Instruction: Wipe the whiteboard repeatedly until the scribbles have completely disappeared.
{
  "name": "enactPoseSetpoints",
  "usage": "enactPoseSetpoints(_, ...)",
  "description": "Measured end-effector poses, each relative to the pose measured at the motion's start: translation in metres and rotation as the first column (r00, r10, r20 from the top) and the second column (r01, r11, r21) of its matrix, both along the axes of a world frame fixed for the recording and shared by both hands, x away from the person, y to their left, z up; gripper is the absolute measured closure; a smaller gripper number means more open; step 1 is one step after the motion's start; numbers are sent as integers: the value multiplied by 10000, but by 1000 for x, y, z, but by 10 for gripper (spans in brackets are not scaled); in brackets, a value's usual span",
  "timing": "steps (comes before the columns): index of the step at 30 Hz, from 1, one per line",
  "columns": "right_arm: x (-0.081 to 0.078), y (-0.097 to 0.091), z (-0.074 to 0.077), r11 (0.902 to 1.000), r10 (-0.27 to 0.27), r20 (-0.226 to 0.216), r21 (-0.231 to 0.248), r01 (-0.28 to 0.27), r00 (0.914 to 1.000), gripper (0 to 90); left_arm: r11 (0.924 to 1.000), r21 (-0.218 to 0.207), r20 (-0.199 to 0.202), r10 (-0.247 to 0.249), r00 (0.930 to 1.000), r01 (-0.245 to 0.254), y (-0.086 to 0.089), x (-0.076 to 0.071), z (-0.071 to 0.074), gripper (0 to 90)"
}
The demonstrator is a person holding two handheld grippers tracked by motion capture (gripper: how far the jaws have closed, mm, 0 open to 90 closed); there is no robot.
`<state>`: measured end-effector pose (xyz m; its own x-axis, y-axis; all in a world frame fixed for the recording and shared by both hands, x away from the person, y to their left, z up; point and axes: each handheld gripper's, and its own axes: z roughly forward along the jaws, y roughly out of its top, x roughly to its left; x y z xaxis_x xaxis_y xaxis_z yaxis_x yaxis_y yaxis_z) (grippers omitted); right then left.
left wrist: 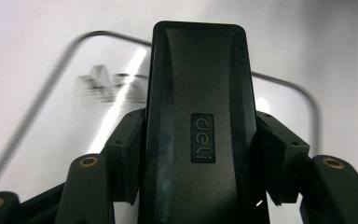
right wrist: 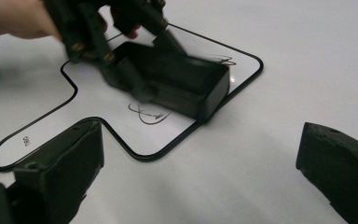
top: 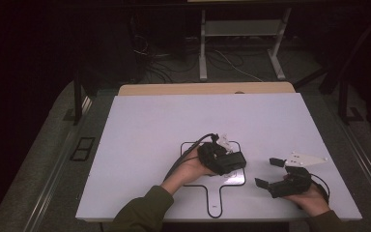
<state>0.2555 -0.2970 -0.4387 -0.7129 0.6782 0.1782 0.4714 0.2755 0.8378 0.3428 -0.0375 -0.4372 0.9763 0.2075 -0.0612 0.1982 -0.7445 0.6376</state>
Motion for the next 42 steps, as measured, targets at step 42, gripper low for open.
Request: enactPoseSetpoints(42, 0, -2, 1, 9999, -90, 25, 97, 89, 10000, 0, 9988, 72, 257, -483, 9985, 481, -16, -11, 0, 391)
